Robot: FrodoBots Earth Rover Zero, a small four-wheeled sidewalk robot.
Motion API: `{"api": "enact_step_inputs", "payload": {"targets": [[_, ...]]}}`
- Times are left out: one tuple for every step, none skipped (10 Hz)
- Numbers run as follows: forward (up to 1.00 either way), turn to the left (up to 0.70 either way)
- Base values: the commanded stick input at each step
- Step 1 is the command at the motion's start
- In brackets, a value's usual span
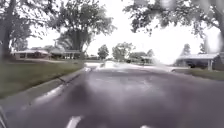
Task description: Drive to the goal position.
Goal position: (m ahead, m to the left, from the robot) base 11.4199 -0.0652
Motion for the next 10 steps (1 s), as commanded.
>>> {"api": "enact_step_inputs", "payload": {"targets": [[0.50, 0.00], [0.50, 0.00], [0.50, 0.00], [0.50, 0.00], [0.50, 0.00], [0.50, 0.00], [0.50, 0.00], [0.50, 0.00], [0.50, 0.00], [0.50, 0.00]]}}
